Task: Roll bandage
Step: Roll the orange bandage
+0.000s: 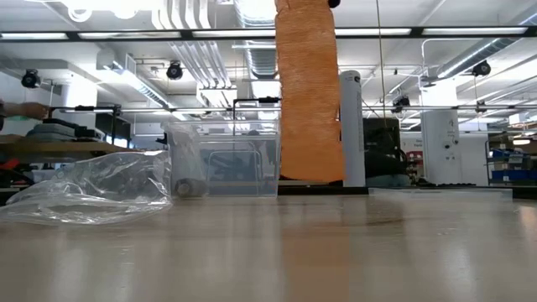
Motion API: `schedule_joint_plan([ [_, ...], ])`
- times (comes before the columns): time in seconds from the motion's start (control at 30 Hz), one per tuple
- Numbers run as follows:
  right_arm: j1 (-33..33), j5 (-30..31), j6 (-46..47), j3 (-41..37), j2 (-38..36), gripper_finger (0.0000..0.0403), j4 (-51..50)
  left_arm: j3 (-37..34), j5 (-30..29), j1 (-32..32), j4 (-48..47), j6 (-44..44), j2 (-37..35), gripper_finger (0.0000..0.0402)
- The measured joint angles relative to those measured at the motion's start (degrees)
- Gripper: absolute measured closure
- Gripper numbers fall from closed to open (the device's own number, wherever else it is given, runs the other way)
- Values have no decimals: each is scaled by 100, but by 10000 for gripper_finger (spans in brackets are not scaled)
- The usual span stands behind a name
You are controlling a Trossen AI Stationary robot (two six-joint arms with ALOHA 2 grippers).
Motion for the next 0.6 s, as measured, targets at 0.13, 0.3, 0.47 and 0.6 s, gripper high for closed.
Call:
schedule_joint_plan([
  [0.13, 0, 4, -136, 0, 0, 191, 7, 0, -2, 15, 0, 2, 0, 341],
  [0.3, 0, 2, -418, 0, 0, 203, 10, 0, -2, 17, 60, -175, 2, 339],
  [0.47, 0, 3, -768, 0, 9, 254, 69, 1, -10, 21, 74, -889, 4, 310],
  [0.6, 0, 17, -1247, 0, 11, 295, 113, 1, -148, 21, 55, -1836, 4, 267],
])
